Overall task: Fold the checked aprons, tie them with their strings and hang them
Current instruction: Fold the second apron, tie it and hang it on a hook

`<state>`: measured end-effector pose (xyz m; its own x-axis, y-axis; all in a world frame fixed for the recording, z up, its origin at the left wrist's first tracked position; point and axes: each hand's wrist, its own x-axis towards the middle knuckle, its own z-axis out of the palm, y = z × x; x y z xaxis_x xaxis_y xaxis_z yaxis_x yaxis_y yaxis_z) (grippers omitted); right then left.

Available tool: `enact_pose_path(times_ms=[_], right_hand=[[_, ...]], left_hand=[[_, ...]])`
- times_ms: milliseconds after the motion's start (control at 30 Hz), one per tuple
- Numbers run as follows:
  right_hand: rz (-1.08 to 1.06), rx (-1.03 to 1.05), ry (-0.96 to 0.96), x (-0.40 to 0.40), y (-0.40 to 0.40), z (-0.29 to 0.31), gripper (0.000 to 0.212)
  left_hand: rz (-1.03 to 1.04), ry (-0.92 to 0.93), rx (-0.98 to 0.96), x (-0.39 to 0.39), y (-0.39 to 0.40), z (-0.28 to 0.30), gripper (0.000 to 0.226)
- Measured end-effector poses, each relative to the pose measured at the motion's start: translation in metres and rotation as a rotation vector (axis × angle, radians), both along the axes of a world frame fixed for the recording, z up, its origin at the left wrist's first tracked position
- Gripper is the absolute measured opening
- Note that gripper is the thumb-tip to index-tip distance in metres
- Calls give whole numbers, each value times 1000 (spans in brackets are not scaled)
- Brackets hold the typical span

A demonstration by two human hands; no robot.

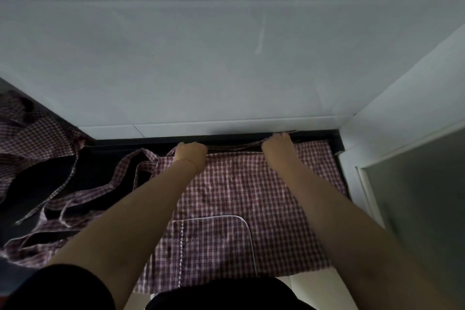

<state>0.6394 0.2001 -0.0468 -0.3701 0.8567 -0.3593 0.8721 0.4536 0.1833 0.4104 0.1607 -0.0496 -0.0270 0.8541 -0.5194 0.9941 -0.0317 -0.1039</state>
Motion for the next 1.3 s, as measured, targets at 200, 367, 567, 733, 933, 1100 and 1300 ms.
enact_pose_path(times_ms=[200,367,567,733,933,1100,1300], right_hand=[[-353,-330,47,24,4,0,37],[-482,-236,200,29,-1,2,24],[-532,186,440,26,-27,17,29],[-673,194,535,22,-81,5,42],[-839,60,398,26,-149,-23,53],[-843,-26,349,34,-172,-36,55],[-740,-83,401,43,-177,-49,51]], left_hand=[[171,-5,-176,-35,-15,2,22],[236,-69,-45,-38,-14,7,25],[276,-123,426,-41,-16,34,30],[202,-173,443,-32,-70,20,40],[182,-207,216,-11,-165,-25,41],[166,-242,39,-3,-195,-38,57],[223,-188,46,-24,-171,-44,40]])
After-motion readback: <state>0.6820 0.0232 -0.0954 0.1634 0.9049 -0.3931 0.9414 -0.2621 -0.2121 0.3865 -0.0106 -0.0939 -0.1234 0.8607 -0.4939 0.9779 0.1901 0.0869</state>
